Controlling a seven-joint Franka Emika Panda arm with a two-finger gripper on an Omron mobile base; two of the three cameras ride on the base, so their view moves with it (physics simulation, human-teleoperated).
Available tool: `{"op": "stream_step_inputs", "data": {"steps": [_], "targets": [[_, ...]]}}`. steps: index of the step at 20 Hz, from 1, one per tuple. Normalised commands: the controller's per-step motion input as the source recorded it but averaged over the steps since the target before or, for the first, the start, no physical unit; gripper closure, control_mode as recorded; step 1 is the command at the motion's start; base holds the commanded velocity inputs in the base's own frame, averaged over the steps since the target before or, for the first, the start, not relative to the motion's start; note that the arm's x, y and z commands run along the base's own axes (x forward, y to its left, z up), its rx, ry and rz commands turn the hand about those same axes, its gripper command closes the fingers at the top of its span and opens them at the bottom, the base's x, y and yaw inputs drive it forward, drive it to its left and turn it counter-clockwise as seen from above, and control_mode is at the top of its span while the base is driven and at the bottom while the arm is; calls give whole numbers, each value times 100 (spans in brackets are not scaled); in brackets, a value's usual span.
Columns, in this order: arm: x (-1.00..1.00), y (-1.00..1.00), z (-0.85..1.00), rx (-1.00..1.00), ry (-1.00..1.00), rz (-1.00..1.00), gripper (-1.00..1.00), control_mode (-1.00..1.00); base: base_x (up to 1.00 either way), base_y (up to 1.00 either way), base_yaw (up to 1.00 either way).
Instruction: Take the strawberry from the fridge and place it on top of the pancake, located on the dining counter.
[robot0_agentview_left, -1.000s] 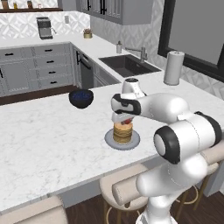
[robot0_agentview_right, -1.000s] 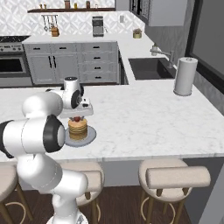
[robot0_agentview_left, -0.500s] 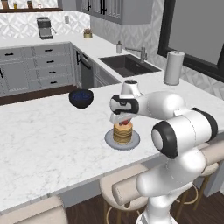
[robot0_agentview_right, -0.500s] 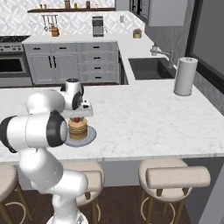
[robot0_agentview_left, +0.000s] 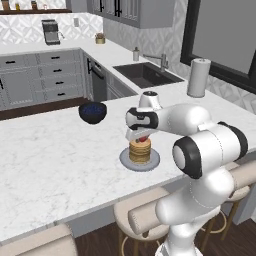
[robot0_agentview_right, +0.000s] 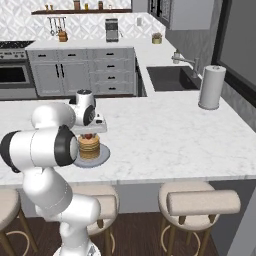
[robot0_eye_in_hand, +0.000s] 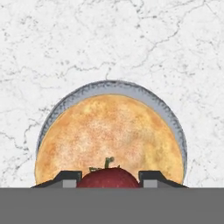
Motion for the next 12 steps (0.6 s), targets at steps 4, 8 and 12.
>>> {"op": "stream_step_inputs", "data": {"steps": [4, 8, 12], "targets": [[-3, 0, -7, 0, -1, 0, -100, -100, 0, 0, 0], [-11, 0, 12, 0, 0, 1, -100, -100, 0, 0, 0], [-21, 0, 29, 0, 0, 0, -100, -100, 0, 0, 0]]}}
